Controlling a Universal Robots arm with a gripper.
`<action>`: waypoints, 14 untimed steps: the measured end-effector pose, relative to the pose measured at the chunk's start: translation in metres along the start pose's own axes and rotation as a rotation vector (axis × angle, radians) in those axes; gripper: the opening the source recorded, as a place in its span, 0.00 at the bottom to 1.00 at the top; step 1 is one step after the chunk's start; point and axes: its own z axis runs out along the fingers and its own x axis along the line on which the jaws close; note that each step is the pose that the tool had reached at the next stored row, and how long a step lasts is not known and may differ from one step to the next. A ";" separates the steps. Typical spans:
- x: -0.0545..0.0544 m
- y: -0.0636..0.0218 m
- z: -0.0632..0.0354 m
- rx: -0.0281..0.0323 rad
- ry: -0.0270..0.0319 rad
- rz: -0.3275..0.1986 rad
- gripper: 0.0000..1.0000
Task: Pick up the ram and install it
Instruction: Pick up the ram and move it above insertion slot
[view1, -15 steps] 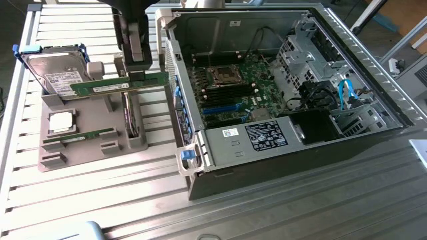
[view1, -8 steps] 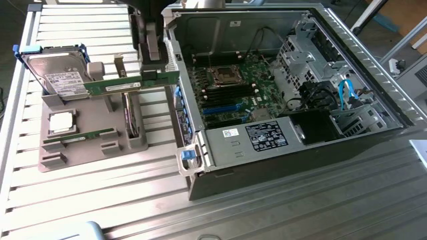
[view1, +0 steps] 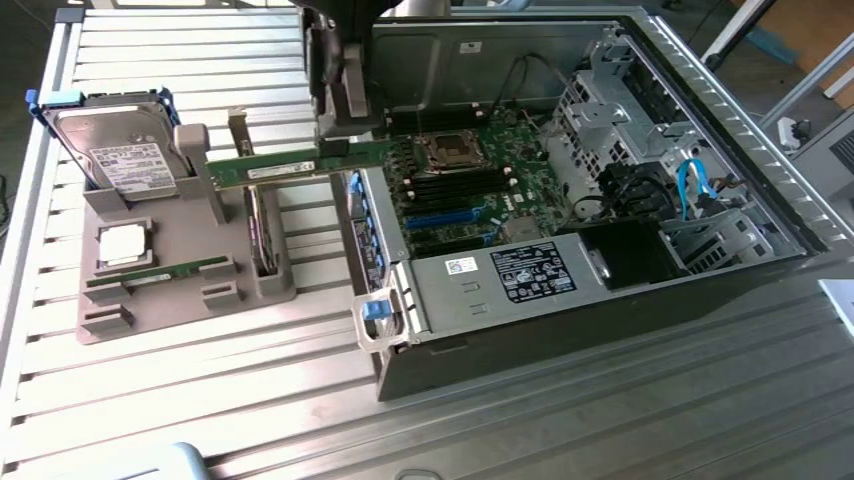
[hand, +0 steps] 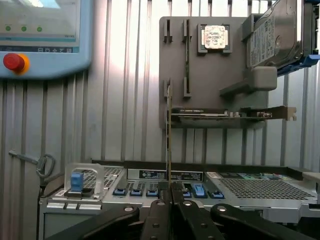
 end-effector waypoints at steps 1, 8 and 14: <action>0.000 -0.0060 -0.0002 -0.0001 0.0000 0.000 0.12; 0.002 -0.0400 -0.0015 -0.0004 -0.0001 0.000 0.12; 0.003 -0.0548 -0.0021 -0.0004 -0.0001 0.000 0.12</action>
